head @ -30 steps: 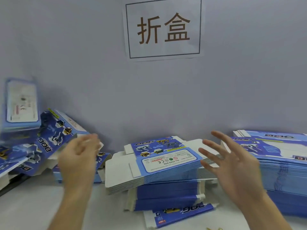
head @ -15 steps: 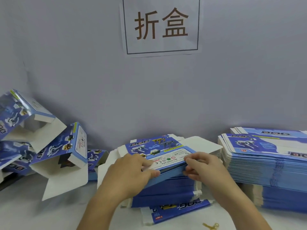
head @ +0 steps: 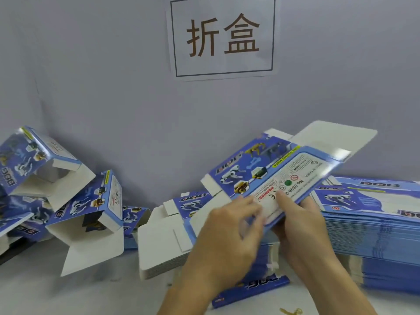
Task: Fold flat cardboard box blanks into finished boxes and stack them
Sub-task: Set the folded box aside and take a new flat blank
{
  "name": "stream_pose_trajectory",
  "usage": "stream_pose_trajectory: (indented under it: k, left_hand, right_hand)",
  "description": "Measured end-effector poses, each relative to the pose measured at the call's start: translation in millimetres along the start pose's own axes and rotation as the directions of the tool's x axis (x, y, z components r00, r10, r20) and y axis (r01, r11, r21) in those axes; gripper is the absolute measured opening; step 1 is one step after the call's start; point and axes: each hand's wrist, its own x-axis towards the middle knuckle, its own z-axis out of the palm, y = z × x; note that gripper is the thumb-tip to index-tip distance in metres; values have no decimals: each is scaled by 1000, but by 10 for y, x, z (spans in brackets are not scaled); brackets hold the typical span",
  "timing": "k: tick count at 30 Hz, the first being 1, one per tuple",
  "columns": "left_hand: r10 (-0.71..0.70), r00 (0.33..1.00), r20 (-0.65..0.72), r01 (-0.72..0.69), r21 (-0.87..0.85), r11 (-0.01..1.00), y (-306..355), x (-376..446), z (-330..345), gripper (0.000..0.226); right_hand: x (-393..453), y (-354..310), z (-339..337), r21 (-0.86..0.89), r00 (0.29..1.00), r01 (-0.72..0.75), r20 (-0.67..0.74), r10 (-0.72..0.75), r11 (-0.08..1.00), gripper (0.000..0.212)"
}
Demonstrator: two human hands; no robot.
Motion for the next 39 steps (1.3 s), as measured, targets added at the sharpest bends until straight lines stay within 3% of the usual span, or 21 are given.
stream_pose_trajectory:
  k: [2, 4, 5, 7, 9, 10, 12, 13, 15, 17, 20, 22, 27, 35, 39]
  left_hand:
    - [-149, 956, -253, 121, -125, 985, -70, 33, -111, 37]
    - [-350, 837, -420, 280, -221, 934, -161, 68, -247, 66]
    - [-485, 783, -389, 371, -334, 866, -187, 80, -322, 79]
    - [-645, 753, -126, 475, -574, 667, -236, 73, -461, 78]
    - [-610, 778, 148, 522, -692, 498, -296, 16, -591, 60]
    - [-564, 796, 219, 533, -697, 480, -309, -17, -641, 52]
    - [-472, 856, 212, 492, -617, 614, -361, -36, -677, 34]
    - [-428, 890, 157, 438, -556, 707, -360, -24, -668, 24]
    - [-332, 943, 15, 306, -427, 851, -303, -1, -635, 20]
    - [-209, 977, -39, 186, -314, 931, -178, 16, -573, 23]
    - [-67, 998, 17, 69, -168, 983, -81, 20, -461, 17]
    - [8, 998, 65, 1, -144, 990, -24, 12, -430, 15]
    - [65, 998, -3, -65, -91, 994, 56, 7, -475, 20]
    - [155, 988, 24, -153, -78, 985, 94, -7, -411, 21]
    - [185, 979, -88, -179, 68, 981, 71, -2, -289, 39]
  right_hand:
    - [26, -71, -86, 94, 998, -37, 58, 32, 995, 7]
    - [19, -112, -137, 161, 990, -58, 140, 35, 985, 10]
    - [25, -109, -157, 186, 982, -65, 188, 30, 980, 14]
    - [12, -111, -159, 211, 962, -89, 273, 29, 973, 31]
    - [3, -99, -151, 170, 941, -117, 335, 55, 978, 42]
    - [4, -87, -157, 127, 937, -116, 344, 66, 985, 44]
    - [-6, -66, -148, -82, 954, -42, 294, 65, 996, 48]
    - [-4, -61, -145, -263, 970, 22, 240, 43, 965, 61]
    - [-18, -70, -93, -587, 984, 123, 179, -20, 800, 114]
    - [-63, -48, -19, -709, 968, 238, 234, -97, 664, 146]
    - [-83, 43, 31, -704, 905, 424, 346, -247, 570, 138]
    - [-87, 33, 17, -676, 885, 465, 347, -309, 572, 132]
    - [-167, -158, 2, -579, 863, 481, 446, -238, 659, 133]
    - [-171, -107, 78, -552, 873, 487, 319, -369, 677, 126]
    - [-178, -51, 126, -472, 891, 447, 156, -427, 760, 106]
